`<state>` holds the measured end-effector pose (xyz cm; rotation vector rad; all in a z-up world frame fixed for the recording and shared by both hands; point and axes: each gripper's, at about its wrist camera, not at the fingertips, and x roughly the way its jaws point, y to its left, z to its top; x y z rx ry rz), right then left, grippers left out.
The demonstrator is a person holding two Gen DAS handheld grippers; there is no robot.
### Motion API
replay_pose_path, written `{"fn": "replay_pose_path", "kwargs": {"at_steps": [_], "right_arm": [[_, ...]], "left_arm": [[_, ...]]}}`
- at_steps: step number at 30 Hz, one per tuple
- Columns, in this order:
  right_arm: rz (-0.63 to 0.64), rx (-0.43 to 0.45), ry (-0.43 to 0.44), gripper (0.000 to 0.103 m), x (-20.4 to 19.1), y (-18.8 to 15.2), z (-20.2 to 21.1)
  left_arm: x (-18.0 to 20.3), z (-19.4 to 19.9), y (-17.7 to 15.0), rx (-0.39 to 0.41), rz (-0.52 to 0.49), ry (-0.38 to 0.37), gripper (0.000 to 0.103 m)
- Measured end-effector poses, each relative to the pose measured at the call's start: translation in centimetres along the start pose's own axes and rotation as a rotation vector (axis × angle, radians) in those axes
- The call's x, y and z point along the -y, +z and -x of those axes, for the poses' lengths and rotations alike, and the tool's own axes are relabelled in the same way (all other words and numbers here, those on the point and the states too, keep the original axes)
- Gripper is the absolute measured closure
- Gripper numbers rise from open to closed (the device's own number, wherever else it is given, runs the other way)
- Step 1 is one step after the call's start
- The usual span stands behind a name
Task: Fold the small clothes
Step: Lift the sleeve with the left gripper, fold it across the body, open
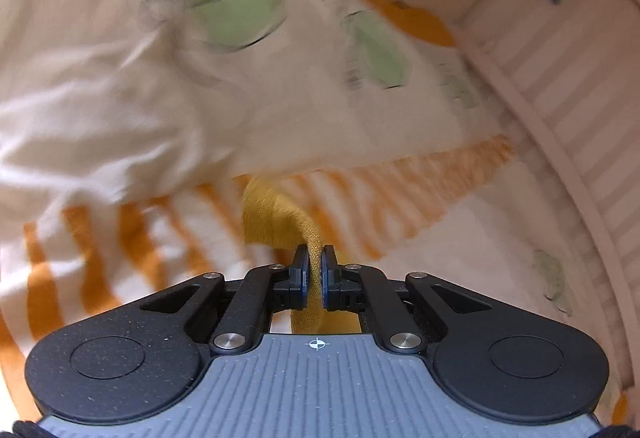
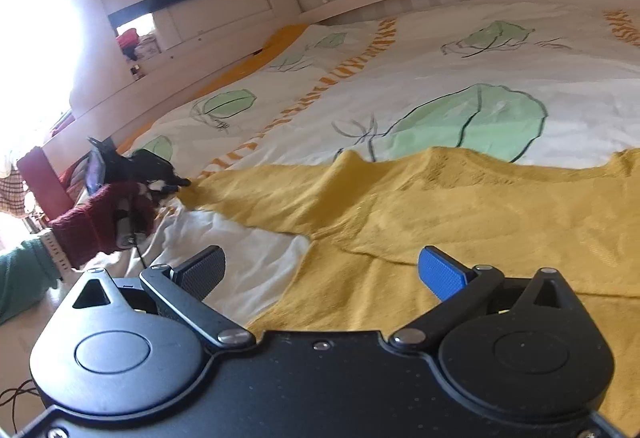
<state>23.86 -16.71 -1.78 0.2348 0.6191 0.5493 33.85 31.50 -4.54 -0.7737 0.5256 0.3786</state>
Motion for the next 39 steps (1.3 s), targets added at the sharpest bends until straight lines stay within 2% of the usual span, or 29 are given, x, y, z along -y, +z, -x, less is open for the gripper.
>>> {"fn": "replay_pose_path", "kwargs": {"at_steps": [4,8,12,16,21,25,27,28,29,34,39], "right_arm": [[-0.013,0.01,-0.046,0.0,1.0,1.0,1.0],[-0.04,0.022,-0.107,0.0,2.4,1.8,2.2],[-0.08,0.027,-0.165,0.0,3.6,2.0,3.5],[-0.125,0.014,-0.207,0.0,4.8,1.9,4.1],[-0.224,0.006,-0.231,0.0,6.5,1.5,4.7],[-0.259,-0.005,-0.256,0.0,7.6,1.2,5.2],[-0.269,-0.009,-0.262,0.0,8.0,1.1,5.4],[-0.27,-0.011,-0.265,0.0,8.2,1.1,5.4],[-0.267,-0.013,-0.269,0.0,8.3,1.2,5.4],[-0.254,-0.026,-0.26,0.0,8.1,1.6,4.6],[-0.198,-0.051,-0.218,0.0,7.0,2.5,1.6]], "left_arm": [[5.0,3.5,-0.5,0.039,-0.056,-0.126,0.098],[10.1,6.9,-2.5,0.042,-0.142,-0.269,0.098],[14.4,9.6,-6.0,-0.007,-0.232,-0.415,0.098],[17.1,10.6,-10.8,-0.11,-0.304,-0.519,0.098],[18.8,9.5,-17.2,-0.256,-0.421,-0.543,0.098],[19.0,8.2,-20.1,-0.37,-0.445,-0.562,0.097],[19.1,7.5,-20.9,-0.437,-0.468,-0.586,0.09],[19.2,7.5,-21.1,-0.469,-0.473,-0.601,0.079],[18.9,7.7,-21.2,-0.488,-0.476,-0.615,0.074],[19.1,8.5,-19.4,-0.406,-0.495,-0.619,0.065],[19.5,8.8,-17.3,-0.29,-0.57,-0.466,0.062]]}}
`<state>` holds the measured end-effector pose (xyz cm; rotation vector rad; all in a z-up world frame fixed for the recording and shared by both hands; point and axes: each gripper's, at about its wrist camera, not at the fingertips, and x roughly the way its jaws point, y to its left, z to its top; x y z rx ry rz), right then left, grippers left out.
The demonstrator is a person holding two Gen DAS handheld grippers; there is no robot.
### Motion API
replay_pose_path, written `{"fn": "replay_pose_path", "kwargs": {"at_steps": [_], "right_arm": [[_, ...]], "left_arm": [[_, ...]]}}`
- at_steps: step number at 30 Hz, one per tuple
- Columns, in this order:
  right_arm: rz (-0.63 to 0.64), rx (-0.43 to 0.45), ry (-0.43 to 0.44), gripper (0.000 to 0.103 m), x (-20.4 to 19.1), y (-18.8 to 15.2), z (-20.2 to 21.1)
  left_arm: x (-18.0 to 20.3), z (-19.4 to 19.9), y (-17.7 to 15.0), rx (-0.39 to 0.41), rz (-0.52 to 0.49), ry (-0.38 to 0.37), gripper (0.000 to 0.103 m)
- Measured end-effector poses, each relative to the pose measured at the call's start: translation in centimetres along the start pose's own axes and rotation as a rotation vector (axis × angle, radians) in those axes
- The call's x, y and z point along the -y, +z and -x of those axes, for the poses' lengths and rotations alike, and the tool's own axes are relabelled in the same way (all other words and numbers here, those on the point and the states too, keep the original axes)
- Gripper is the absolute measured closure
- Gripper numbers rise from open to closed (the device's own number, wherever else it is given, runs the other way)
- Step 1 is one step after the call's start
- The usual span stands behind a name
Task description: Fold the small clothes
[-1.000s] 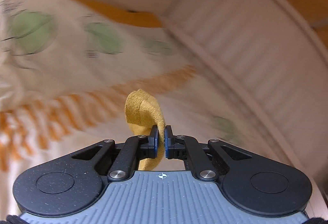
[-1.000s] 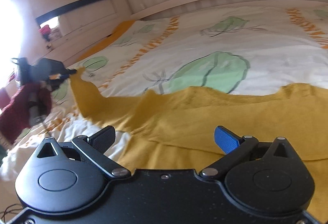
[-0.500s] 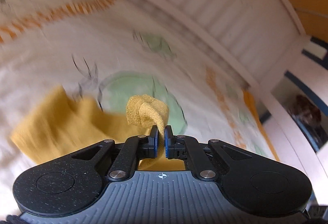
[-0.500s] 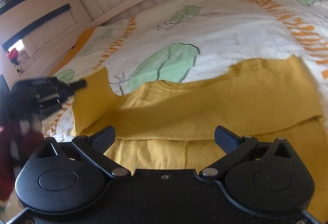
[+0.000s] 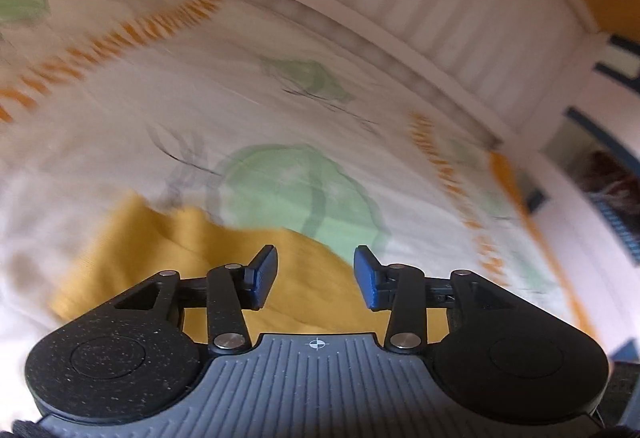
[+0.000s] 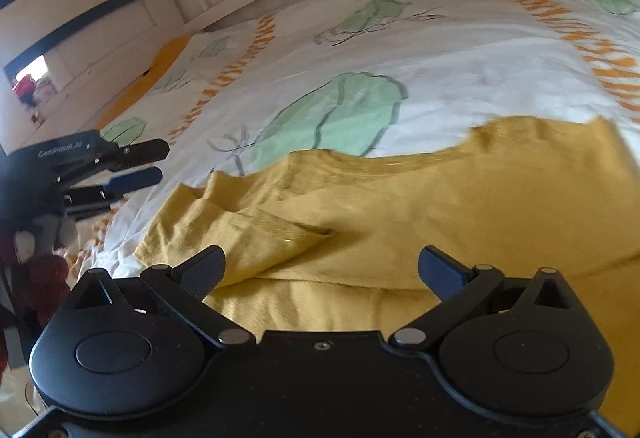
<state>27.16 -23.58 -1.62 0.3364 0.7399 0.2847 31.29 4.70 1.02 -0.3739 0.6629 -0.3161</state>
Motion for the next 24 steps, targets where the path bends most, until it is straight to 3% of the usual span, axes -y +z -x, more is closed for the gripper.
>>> {"fn": "replay_pose_path", "kwargs": {"at_steps": [4,7,12,18,24], "right_arm": [[-0.034,-0.025,0.063,0.0,-1.0,0.9,-2.7],[-0.057,-0.005,0.086,0.0,-1.8,2.0,-4.5],[0.097,-0.012,0.115,0.0,-5.1,4.0,-8.0],[0.289,-0.186,0.254,0.001,-8.0,3.3,-11.3],[0.428,-0.376,0.328,0.001,-8.2,-1.5,-8.2]], "left_arm": [[-1.3,0.6,1.4,0.02,-0.021,0.115,0.062],[-2.4,0.8,2.0,0.018,0.039,0.117,0.062],[-2.7,0.5,2.3,-0.027,0.021,0.123,0.06],[-3.2,0.4,2.3,-0.071,0.001,0.133,0.06],[-3.5,0.8,2.8,-0.061,-0.003,0.152,0.059]]}}
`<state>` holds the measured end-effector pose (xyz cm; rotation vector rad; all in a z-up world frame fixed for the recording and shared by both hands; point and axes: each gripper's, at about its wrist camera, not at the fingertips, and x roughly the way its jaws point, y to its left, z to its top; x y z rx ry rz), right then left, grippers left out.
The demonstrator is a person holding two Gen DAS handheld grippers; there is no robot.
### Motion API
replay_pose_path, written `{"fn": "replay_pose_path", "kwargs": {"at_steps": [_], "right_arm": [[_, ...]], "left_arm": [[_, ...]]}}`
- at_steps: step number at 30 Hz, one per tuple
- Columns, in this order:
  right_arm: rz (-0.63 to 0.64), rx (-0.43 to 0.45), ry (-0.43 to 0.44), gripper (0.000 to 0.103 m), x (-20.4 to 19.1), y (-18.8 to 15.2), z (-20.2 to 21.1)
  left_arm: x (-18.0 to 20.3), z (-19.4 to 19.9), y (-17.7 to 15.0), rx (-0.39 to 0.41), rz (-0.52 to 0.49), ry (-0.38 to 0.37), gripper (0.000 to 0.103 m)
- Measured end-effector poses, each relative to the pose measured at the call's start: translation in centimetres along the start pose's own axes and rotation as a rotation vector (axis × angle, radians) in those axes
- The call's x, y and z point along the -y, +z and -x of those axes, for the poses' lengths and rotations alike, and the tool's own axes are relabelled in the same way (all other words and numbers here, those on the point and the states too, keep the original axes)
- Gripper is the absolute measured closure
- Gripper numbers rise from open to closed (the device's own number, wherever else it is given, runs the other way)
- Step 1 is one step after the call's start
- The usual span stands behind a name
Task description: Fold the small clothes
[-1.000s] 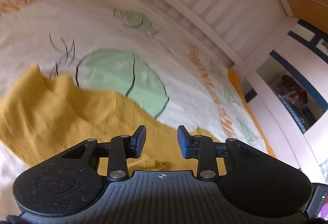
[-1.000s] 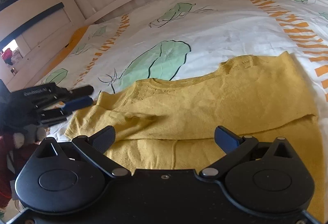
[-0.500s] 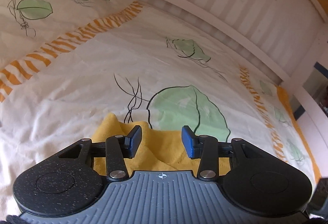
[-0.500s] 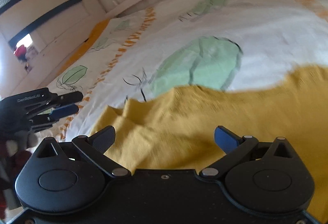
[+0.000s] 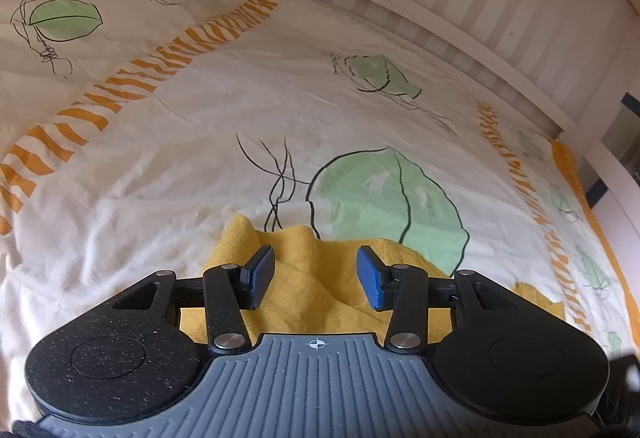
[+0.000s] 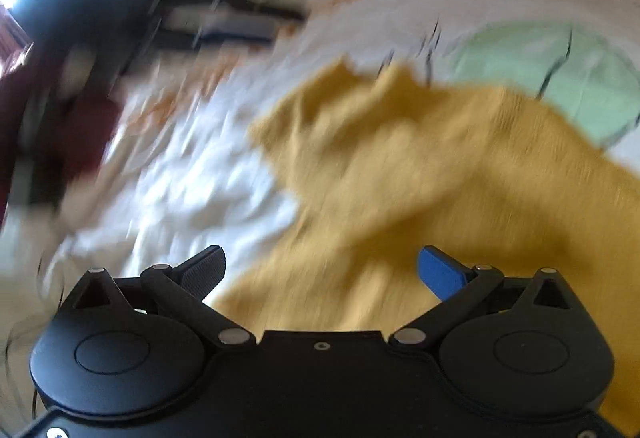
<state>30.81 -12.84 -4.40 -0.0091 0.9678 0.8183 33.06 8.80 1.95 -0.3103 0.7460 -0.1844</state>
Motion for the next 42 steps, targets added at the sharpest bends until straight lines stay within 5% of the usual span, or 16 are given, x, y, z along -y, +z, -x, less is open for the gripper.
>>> {"fn": "replay_pose_path", "kwargs": {"at_steps": [3,9,13,17,23,26,32,37,42], "right_arm": [[0.025,-0.031,-0.038,0.001,-1.0,-2.4,1.2],[-0.041,0.171,-0.189,0.003,-0.1,-1.1,3.7],[-0.117,0.221,-0.388,0.037,0.3,1.2,2.5],[-0.181,0.268,-0.436,0.038,0.0,1.6,0.9],[-0.07,0.145,-0.662,0.042,-1.0,0.7,-1.1],[-0.127,0.131,-0.731,0.041,-0.7,-1.3,0.9],[-0.26,0.23,-0.618,0.037,0.8,-4.5,5.1],[-0.326,0.31,-0.453,0.033,2.0,-3.6,5.4],[-0.395,0.345,-0.404,0.029,2.7,-3.1,5.1]], "left_arm": [[0.1,-0.1,0.0,-0.008,-0.004,-0.005,0.059],[0.3,-0.5,-0.2,-0.033,-0.022,-0.006,0.059],[0.0,-0.4,0.0,-0.024,-0.015,0.007,0.059],[-0.4,-0.2,0.2,-0.015,0.0,0.008,0.059],[-0.8,0.3,0.4,-0.009,0.016,0.0,0.059],[-0.9,0.5,0.6,-0.001,0.02,-0.005,0.059],[-0.8,0.5,0.5,-0.011,0.01,-0.006,0.059],[-1.1,0.5,0.6,-0.01,0.014,0.005,0.059],[-1.7,0.5,0.8,-0.008,0.025,0.011,0.059]]}}
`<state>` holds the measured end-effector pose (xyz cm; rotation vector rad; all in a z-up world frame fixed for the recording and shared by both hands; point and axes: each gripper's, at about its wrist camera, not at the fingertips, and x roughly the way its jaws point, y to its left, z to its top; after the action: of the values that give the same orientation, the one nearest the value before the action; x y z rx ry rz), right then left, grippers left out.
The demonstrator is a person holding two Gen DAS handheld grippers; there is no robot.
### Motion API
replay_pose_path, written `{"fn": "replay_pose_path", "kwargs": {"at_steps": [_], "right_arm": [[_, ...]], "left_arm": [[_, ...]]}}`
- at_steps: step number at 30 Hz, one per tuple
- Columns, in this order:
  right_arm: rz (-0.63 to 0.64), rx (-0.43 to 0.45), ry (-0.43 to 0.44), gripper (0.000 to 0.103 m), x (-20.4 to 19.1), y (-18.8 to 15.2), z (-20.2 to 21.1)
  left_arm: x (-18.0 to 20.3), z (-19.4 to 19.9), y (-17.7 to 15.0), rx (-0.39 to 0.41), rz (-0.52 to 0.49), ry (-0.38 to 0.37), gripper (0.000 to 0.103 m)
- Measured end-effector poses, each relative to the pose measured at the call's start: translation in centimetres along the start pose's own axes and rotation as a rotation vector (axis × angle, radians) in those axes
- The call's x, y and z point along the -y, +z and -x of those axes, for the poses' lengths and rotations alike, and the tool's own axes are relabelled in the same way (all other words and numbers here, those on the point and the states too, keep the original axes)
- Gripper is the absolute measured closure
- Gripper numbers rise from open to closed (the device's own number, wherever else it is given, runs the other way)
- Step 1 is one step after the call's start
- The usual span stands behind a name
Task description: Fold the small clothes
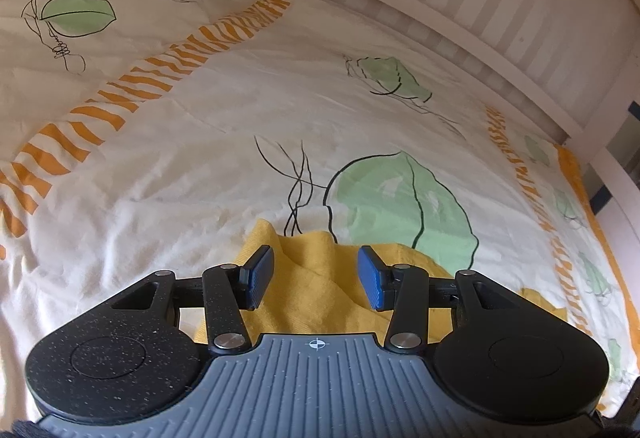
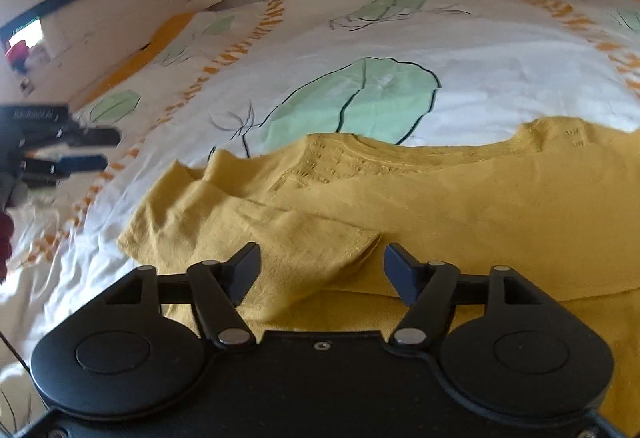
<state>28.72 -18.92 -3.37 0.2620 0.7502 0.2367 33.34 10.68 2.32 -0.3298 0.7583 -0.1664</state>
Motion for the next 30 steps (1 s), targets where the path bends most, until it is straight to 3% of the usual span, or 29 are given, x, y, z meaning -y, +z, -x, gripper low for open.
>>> {"fn": "replay_pose_path", "kwargs": {"at_steps": [4,10,12,15,19,23,26,30], "right_arm": [[-0.085,0.026,-0.027,0.028,1.1,0.0,0.3],[-0.121,-0.058,0.034,0.032,1.7,-0.2,-2.3],[-0.143,-0.073,0.052,0.047,1.8,-0.4,-3.1],[-0.14,-0.1,0.053,0.09,1.4,-0.2,-3.7],[-0.06,-0.09,0.101,0.091,-0.3,1.4,-2.3],[0.017,0.003,0.141,0.091,-0.9,5.3,2.0],[0.079,0.073,0.073,0.091,0.5,8.3,5.8],[0.088,0.089,-0.073,0.091,4.6,10.3,8.7]], "left_arm": [[0.1,0.0,0.1,0.002,-0.002,-0.002,0.059],[-0.2,-0.1,0.2,-0.003,-0.007,0.007,0.059],[-0.5,0.0,0.4,0.004,-0.004,0.019,0.059],[-1.1,0.2,0.7,0.017,0.01,0.04,0.059],[-1.7,0.4,1.0,0.029,0.027,0.057,0.059],[-1.9,0.2,1.0,0.026,0.028,0.065,0.059],[-1.4,-0.1,0.7,0.014,0.014,0.057,0.059],[-0.5,-0.5,0.2,-0.006,-0.022,0.043,0.058]]}}
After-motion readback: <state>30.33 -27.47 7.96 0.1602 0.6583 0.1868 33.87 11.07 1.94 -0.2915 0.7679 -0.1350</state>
